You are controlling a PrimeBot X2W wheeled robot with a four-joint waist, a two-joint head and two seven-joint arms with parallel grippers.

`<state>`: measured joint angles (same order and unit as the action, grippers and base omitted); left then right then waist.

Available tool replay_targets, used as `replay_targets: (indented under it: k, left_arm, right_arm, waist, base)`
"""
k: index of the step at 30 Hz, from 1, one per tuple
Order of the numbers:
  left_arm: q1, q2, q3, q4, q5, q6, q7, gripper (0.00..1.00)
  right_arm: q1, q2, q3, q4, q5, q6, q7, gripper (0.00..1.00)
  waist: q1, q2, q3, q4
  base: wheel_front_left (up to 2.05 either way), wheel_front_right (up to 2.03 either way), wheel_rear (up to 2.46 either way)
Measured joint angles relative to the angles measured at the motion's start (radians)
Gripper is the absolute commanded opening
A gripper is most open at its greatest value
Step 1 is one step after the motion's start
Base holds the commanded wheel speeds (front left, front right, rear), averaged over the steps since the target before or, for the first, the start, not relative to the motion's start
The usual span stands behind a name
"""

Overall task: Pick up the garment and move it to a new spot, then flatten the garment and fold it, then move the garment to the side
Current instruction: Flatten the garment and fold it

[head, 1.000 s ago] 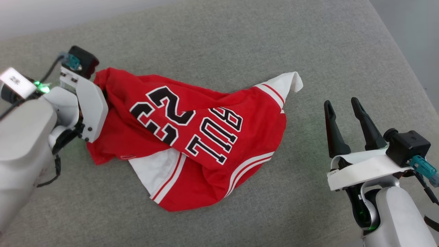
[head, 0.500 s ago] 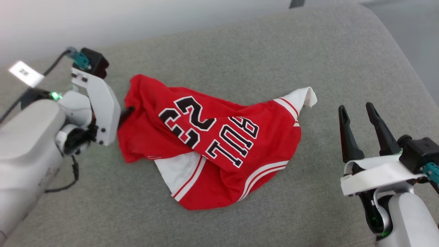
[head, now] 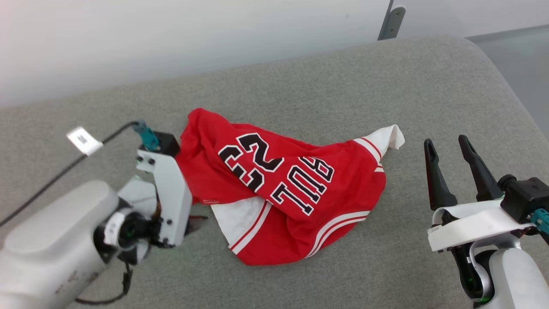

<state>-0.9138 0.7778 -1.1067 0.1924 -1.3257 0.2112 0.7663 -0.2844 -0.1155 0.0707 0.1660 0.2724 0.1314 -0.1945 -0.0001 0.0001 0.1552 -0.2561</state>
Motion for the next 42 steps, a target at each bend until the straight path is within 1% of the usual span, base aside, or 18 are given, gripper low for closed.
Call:
replay_targets:
  k: [2, 4, 7, 16, 20, 24, 25, 26, 27, 28, 30, 35, 39, 42]
  left_arm:
    - [0.016, 0.008, -0.006, -0.038, -0.001, 0.025, 0.000, 1.00]
    - [0.027, 0.017, -0.007, -0.054, 0.007, 0.030, -0.016, 1.00]
    - [0.049, 0.010, -0.002, -0.045, 0.007, 0.030, -0.055, 1.00]
    - [0.076, -0.026, 0.029, 0.047, -0.021, -0.020, -0.125, 1.00]
    - [0.076, -0.042, 0.041, 0.112, -0.021, -0.040, -0.156, 1.00]
    - [0.075, -0.065, 0.043, 0.176, -0.024, -0.063, -0.168, 1.00]
    - [0.076, -0.075, 0.049, 0.194, -0.036, -0.063, -0.167, 1.00]
    - [0.076, -0.082, 0.052, 0.210, -0.048, -0.064, -0.161, 0.76]
    - [0.074, -0.086, 0.049, 0.217, -0.045, -0.080, -0.159, 0.04]
    - [0.074, -0.088, 0.050, 0.230, -0.049, -0.086, -0.158, 0.00]
    - [0.073, -0.092, 0.052, 0.255, -0.059, -0.098, -0.149, 0.00]
    - [0.070, -0.098, 0.055, 0.251, -0.067, -0.105, -0.134, 0.00]
    - [0.064, -0.078, 0.060, 0.226, -0.070, -0.094, -0.124, 0.00]
    - [0.070, -0.036, 0.072, 0.201, -0.074, -0.072, -0.124, 0.00]
  right_arm:
    - [0.000, 0.003, 0.002, -0.007, 0.001, 0.000, 0.001, 1.00]
    - [-0.002, 0.006, 0.004, -0.010, 0.001, 0.000, 0.001, 1.00]
    - [-0.011, 0.009, 0.009, -0.012, 0.003, 0.000, 0.000, 1.00]
    - [-0.035, 0.021, 0.017, -0.007, 0.004, 0.000, -0.016, 1.00]
    - [-0.038, 0.027, 0.018, -0.003, 0.000, 0.000, -0.023, 1.00]
    - [-0.039, 0.031, 0.018, 0.006, -0.001, 0.000, -0.029, 1.00]
    - [-0.039, 0.032, 0.017, 0.008, -0.001, 0.000, -0.032, 1.00]
    - [-0.040, 0.033, 0.017, 0.010, -0.001, 0.000, -0.033, 1.00]
    - [-0.041, 0.034, 0.016, 0.012, -0.002, 0.000, -0.035, 1.00]
    - [-0.043, 0.034, 0.014, 0.015, -0.003, 0.000, -0.035, 1.00]
    - [-0.049, 0.036, 0.008, 0.020, -0.009, 0.000, -0.036, 1.00]
    - [-0.049, 0.035, -0.004, 0.021, -0.020, 0.000, -0.034, 1.00]
    - [-0.046, 0.028, -0.017, 0.021, -0.024, 0.000, -0.029, 1.00]
    - [-0.033, 0.026, -0.025, 0.019, -0.026, 0.000, -0.023, 1.00]
  waist:
    - [0.0001, 0.0000, 0.007, -0.003]
    - [0.0001, -0.0001, 0.018, -0.009]
    - [0.0001, 0.0000, 0.034, -0.021]
    - [0.0001, 0.0000, 0.082, -0.064]
    - [0.0001, -0.0001, 0.101, -0.081]
    - [0.0001, 0.0000, 0.115, -0.095]
    - [0.0000, 0.0000, 0.118, -0.098]
    - [0.0001, 0.0000, 0.119, -0.100]
    - [0.0001, -0.0001, 0.120, -0.101]
    - [0.0001, 0.0000, 0.120, -0.102]
    - [0.0000, -0.0001, 0.117, -0.099]
    - [0.0001, 0.0000, 0.106, -0.084]
    - [0.0001, 0.0000, 0.094, -0.064]
    - [0.0001, -0.0001, 0.081, -0.046]
  base:
    - [0.00, 0.00, 0.00]
    - [0.00, 0.00, 0.00]
    - [0.00, 0.00, 0.00]
    - [0.00, 0.00, 0.00]
    - [0.00, 0.00, 0.00]
    - [0.00, 0.00, 0.00]
    - [0.00, 0.00, 0.00]
    - [0.00, 0.00, 0.00]
    - [0.00, 0.00, 0.00]
    - [0.00, 0.00, 0.00]
    - [0.00, 0.00, 0.00]
    - [0.00, 0.00, 0.00]
    - [0.00, 0.00, 0.00]
    - [0.00, 0.00, 0.00]
